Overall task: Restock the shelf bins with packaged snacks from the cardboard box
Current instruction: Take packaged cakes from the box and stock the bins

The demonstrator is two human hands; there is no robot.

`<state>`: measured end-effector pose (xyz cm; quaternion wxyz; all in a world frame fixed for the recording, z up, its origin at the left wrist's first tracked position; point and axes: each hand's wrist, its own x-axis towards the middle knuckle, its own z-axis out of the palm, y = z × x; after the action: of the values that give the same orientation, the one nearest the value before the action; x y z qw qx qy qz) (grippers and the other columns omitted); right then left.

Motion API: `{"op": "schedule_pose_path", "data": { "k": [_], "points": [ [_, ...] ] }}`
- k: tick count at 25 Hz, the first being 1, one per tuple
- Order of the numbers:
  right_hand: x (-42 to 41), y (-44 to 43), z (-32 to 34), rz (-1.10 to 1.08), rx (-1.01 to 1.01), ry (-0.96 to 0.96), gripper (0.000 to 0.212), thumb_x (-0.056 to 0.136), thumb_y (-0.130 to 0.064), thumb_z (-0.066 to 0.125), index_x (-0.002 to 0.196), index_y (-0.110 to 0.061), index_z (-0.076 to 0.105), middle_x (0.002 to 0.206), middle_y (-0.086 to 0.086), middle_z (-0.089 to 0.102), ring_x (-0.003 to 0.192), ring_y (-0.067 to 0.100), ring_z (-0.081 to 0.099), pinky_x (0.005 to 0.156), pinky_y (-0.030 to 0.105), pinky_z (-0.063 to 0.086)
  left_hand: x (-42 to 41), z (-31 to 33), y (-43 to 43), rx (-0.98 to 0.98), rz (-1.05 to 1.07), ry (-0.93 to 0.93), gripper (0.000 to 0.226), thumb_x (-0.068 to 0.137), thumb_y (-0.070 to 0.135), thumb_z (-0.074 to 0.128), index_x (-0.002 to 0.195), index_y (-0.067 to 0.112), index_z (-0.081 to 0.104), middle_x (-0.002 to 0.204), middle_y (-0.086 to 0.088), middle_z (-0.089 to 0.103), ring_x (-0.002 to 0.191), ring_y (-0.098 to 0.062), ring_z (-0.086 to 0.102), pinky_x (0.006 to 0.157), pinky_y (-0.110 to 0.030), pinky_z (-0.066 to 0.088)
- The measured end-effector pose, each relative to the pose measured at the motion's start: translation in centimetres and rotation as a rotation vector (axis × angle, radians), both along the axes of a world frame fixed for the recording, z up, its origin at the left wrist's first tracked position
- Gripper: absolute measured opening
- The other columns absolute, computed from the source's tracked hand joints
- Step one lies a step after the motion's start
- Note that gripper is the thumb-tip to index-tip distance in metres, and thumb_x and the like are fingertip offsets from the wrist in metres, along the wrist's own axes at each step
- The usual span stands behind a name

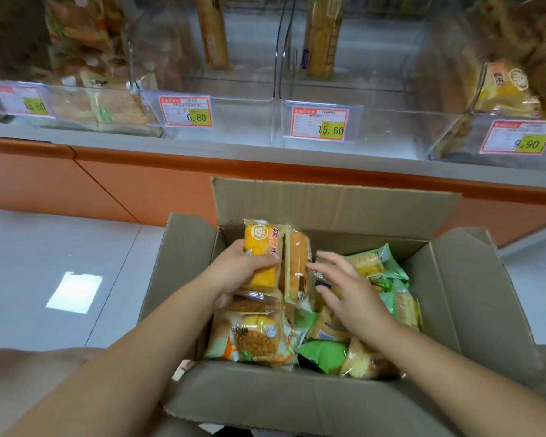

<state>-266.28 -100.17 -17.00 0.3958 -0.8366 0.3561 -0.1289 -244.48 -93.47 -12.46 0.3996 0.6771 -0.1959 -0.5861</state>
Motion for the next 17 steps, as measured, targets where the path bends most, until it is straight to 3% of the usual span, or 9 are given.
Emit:
{"op": "schedule_pose_path", "data": {
  "k": [3, 6, 10, 12, 14, 16, 17],
  "points": [
    [-0.6, -1.7, 0.6, 0.063, 0.300, 0.280, 0.045, 0.095, -0.021, 0.059, 0.115, -0.060, 0.051, 0.122, -0.012, 0.061, 0.109, 0.013, 0.062, 0.098, 0.037, 0.050, 0.8, -0.3, 0.2, 0.010, -0.027, -0.038, 0.028, 0.082, 0.024, 0.078, 0.107, 0.017, 0.066, 0.102, -0.011, 0.075, 0.097, -0.031, 0.071, 0.093, -0.050, 0.054],
    [-2.2, -4.3, 2.6, 0.101, 0.301, 0.455, 0.026, 0.094, -0.028, 0.060, 0.117, -0.041, 0.061, 0.115, -0.016, 0.061, 0.105, 0.009, 0.060, 0.091, 0.025, 0.048, 1.3, -0.5, 0.4, 0.023, -0.122, -0.030, 0.056, 0.069, 0.035, 0.085, 0.117, 0.019, 0.063, 0.105, -0.007, 0.075, 0.099, -0.028, 0.072, 0.095, -0.050, 0.053],
    [-3.8, -4.4, 3.8, 0.201, 0.512, 0.642, 0.045, 0.085, -0.039, 0.070, 0.127, -0.030, 0.057, 0.118, -0.011, 0.062, 0.106, 0.005, 0.059, 0.095, 0.020, 0.045, 0.2, -0.2, 0.1, 0.008, -0.188, -0.024, 0.040, 0.082, 0.021, 0.078, 0.118, 0.017, 0.062, 0.105, -0.009, 0.075, 0.097, -0.027, 0.072, 0.093, -0.045, 0.055],
    [-4.1, -3.5, 3.0, 0.177, 0.469, 0.666, 0.048, 0.084, -0.040, 0.072, 0.127, -0.029, 0.056, 0.118, -0.012, 0.060, 0.106, 0.006, 0.057, 0.096, 0.022, 0.045, -0.3, 0.1, 0.1, 0.000, -0.203, -0.025, 0.043, 0.081, 0.019, 0.078, 0.120, 0.017, 0.058, 0.106, -0.008, 0.074, 0.097, -0.026, 0.072, 0.090, -0.042, 0.057],
    [-4.6, -3.6, 3.3, 0.061, 0.259, 0.676, 0.027, 0.087, -0.036, 0.068, 0.112, -0.028, 0.062, 0.108, -0.010, 0.061, 0.098, 0.009, 0.059, 0.089, 0.025, 0.048, -0.4, 0.1, 0.2, -0.011, -0.237, -0.023, 0.053, 0.077, 0.023, 0.082, 0.122, 0.018, 0.056, 0.108, -0.007, 0.074, 0.098, -0.025, 0.072, 0.091, -0.042, 0.056],
    [-5.5, -4.2, 5.1, 0.076, 0.132, 0.844, 0.014, 0.088, -0.028, 0.065, 0.102, -0.025, 0.067, 0.105, -0.007, 0.066, 0.093, 0.011, 0.060, 0.084, 0.026, 0.049, -0.5, 0.0, 0.3, -0.013, -0.272, -0.014, 0.071, 0.063, 0.033, 0.089, 0.124, 0.019, 0.055, 0.109, -0.006, 0.074, 0.098, -0.025, 0.072, 0.093, -0.045, 0.055],
    [-6.0, -4.3, 5.5, 0.154, 0.188, 0.953, 0.022, 0.087, -0.026, 0.067, 0.109, -0.024, 0.068, 0.112, -0.005, 0.066, 0.098, 0.013, 0.061, 0.085, 0.026, 0.049, -0.7, 0.0, 0.4, -0.011, -0.286, -0.010, 0.079, 0.055, 0.039, 0.089, 0.124, 0.019, 0.055, 0.109, -0.006, 0.074, 0.098, -0.025, 0.072, 0.094, -0.047, 0.054]
  ]
}}
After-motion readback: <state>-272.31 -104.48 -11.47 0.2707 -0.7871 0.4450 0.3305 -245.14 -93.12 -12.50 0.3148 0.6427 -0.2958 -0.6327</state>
